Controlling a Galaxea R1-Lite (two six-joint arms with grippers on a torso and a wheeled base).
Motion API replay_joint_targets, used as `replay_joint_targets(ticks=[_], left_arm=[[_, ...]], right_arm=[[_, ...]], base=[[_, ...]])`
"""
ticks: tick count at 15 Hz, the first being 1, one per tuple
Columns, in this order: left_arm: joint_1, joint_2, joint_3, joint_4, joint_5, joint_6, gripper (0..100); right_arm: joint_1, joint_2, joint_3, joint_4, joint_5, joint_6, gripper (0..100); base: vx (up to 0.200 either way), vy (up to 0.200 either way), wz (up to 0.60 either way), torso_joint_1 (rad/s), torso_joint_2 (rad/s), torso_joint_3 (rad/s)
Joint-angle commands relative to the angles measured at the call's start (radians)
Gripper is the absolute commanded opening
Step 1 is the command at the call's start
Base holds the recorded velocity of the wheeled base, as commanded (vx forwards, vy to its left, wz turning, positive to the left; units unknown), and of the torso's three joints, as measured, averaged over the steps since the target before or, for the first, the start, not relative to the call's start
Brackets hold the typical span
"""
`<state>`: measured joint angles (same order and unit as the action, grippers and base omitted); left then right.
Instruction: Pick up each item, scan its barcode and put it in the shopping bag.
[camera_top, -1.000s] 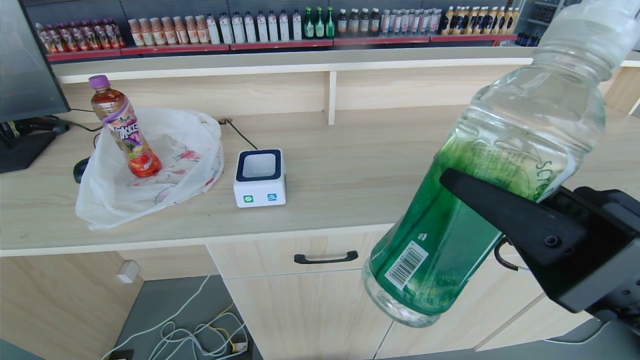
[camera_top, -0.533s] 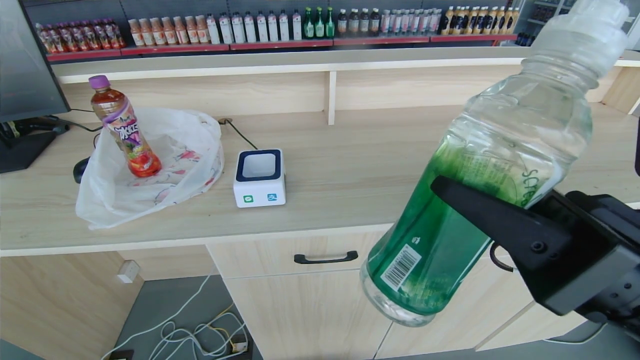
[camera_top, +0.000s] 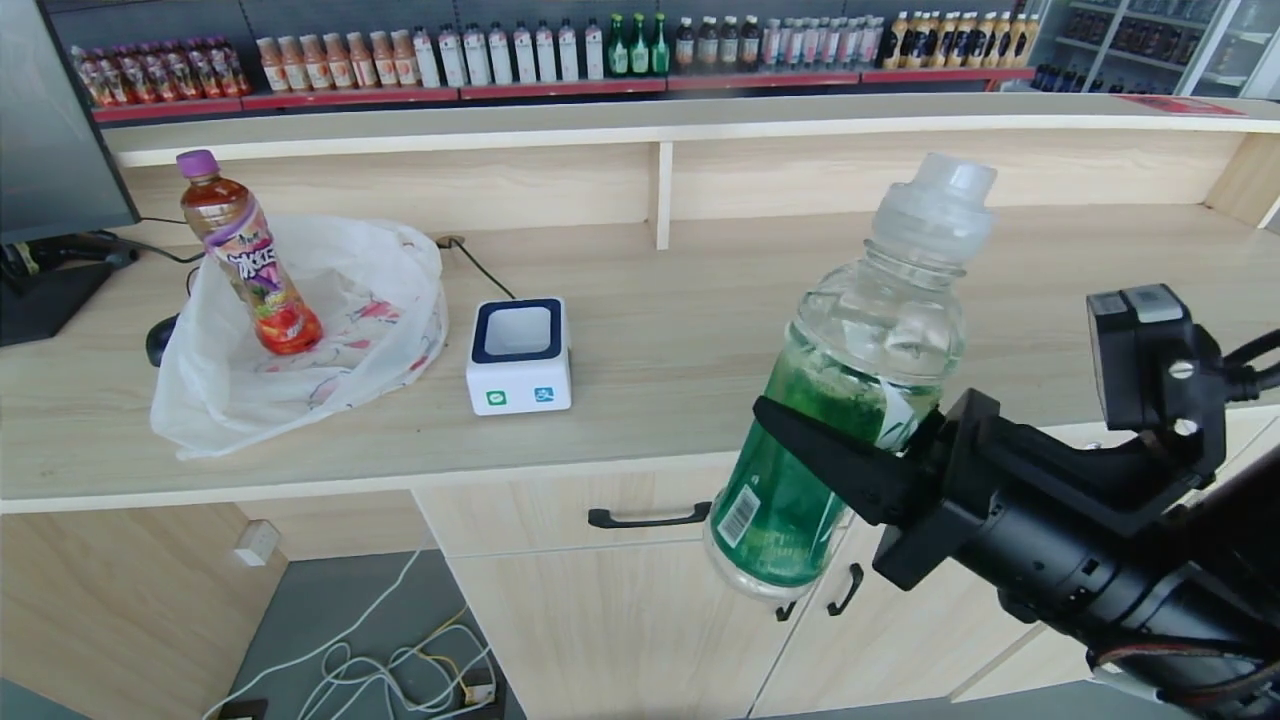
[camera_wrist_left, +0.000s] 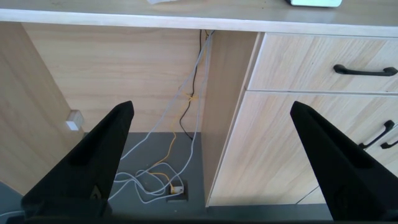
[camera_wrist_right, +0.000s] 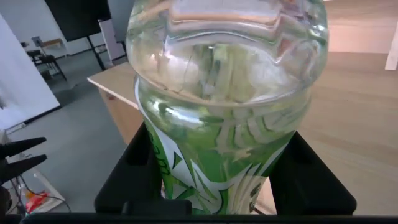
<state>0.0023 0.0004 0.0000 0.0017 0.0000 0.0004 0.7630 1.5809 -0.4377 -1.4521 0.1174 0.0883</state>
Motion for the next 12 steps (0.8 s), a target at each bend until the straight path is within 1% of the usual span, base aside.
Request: replay_joint_targets(ticks=[1,2,7,8,12], left_arm=[[0.001,0.0,0.0,0.0,-0.002,0.0,100],[0.001,0.0,0.0,0.0,-0.002,0.0,100],[0.001,0.0,0.0,0.0,0.0,0.0,100],[0.001,0.0,0.0,0.0,0.0,0.0,100],[0.001,0.0,0.0,0.0,-0.002,0.003,100]], right_arm=[[-0.001,0.054,0.005,-0.001,-0.137,-0.028,0],[-0.002,0.056,0.004,-0.001,-0.199,-0.048,0],[-0.002,0.05,-0.009,-0.001,-0.41,-0.196,0],[-0.002,0.048,-0.024,-0.001,-0.472,-0.219,0],[-0.005,0.054,-0.104,-0.001,-0.532,-0.285,0]], base=[[0.0,0.0,0.0,0.0,0.0,0.0],[0.0,0.0,0.0,0.0,0.0,0.0],[0.0,0.0,0.0,0.0,0.0,0.0],[0.0,0.0,0.0,0.0,0.0,0.0],[0.0,0.0,0.0,0.0,0.0,0.0]])
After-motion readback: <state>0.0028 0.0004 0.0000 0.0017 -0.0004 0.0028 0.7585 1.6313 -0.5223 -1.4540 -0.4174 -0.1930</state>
